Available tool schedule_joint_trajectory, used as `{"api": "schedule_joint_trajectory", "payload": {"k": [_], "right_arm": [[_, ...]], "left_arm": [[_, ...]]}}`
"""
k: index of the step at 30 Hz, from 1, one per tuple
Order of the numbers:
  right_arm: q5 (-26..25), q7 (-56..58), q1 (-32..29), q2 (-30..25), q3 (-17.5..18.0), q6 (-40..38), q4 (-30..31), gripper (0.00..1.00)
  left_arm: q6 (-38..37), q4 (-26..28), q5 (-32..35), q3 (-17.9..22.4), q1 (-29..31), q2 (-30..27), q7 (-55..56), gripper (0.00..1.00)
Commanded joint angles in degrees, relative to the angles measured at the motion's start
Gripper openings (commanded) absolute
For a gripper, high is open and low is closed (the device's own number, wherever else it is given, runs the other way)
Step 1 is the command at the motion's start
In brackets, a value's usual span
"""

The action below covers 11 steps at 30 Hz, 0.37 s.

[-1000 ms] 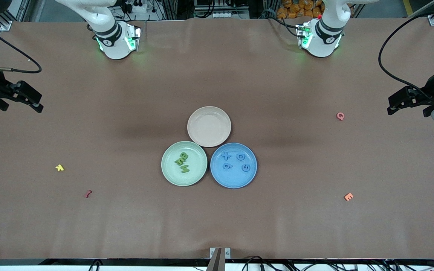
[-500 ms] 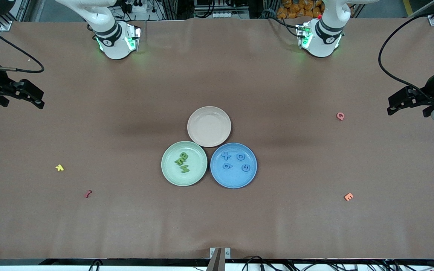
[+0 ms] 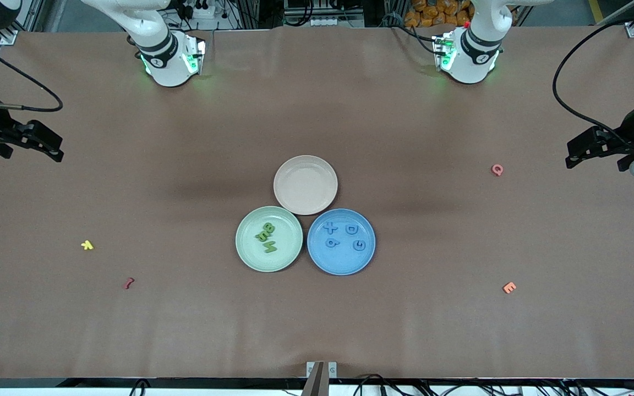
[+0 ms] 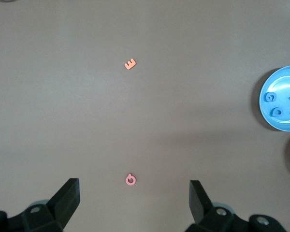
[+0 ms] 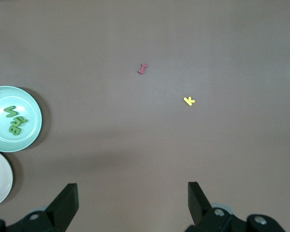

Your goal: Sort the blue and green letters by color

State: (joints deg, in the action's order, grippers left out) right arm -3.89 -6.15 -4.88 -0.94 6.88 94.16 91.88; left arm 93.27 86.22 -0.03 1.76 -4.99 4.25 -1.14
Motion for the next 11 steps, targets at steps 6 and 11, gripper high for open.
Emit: {"api": "schedule_joint_trajectory", "payload": {"k": [6, 11], "right_arm": [[-0.3, -0.3, -0.2, 0.0, 0.4, 0.0, -0.2, 1.00], [-0.4, -0.3, -0.2, 0.0, 0.6, -0.6, -0.4, 1.00]], "left_arm": [[-0.5, -0.6, 0.4, 0.1, -0.2, 0.1, -0.3, 1.00], [-0.5, -0.6, 0.4, 0.1, -0.2, 0.1, -0.2, 1.00]]}}
